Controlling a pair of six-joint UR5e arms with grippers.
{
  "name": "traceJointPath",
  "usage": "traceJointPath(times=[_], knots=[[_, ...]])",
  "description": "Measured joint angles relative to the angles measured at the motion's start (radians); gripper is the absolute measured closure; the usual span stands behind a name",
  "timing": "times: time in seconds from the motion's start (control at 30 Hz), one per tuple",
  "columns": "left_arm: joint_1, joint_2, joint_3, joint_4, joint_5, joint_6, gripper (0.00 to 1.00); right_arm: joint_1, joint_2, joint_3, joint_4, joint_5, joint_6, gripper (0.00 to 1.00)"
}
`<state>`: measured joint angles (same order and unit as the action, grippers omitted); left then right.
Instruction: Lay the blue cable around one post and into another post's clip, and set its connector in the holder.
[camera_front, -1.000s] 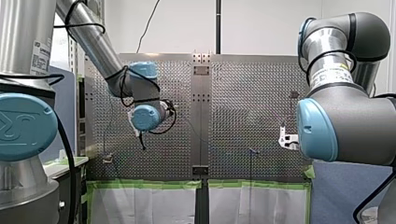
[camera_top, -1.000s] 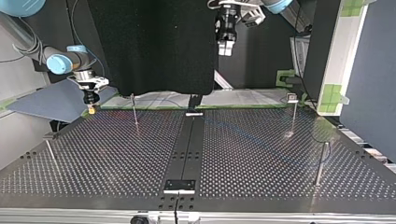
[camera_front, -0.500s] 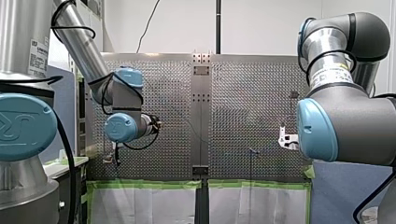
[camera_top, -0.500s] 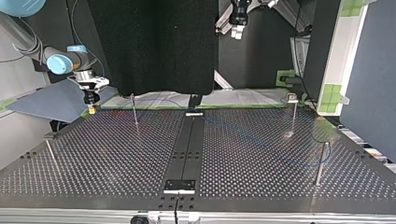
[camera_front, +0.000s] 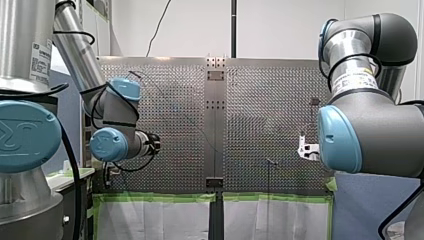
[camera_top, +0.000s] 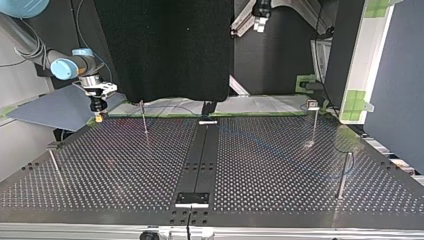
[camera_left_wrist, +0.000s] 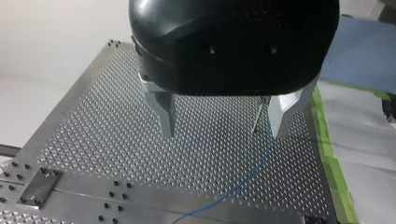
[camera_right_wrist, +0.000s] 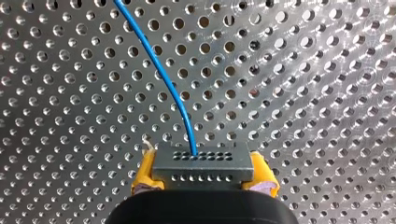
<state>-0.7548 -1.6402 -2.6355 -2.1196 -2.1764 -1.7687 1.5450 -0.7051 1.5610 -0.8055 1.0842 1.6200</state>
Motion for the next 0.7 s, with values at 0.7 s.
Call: traceJointPath(times=[0.7], knots=[[0.006, -0.023, 0.043, 0.037, 0.077, -0.011, 0.0, 0.001, -0.012, 0.0, 0.012, 0.035, -0.035, 1.0]])
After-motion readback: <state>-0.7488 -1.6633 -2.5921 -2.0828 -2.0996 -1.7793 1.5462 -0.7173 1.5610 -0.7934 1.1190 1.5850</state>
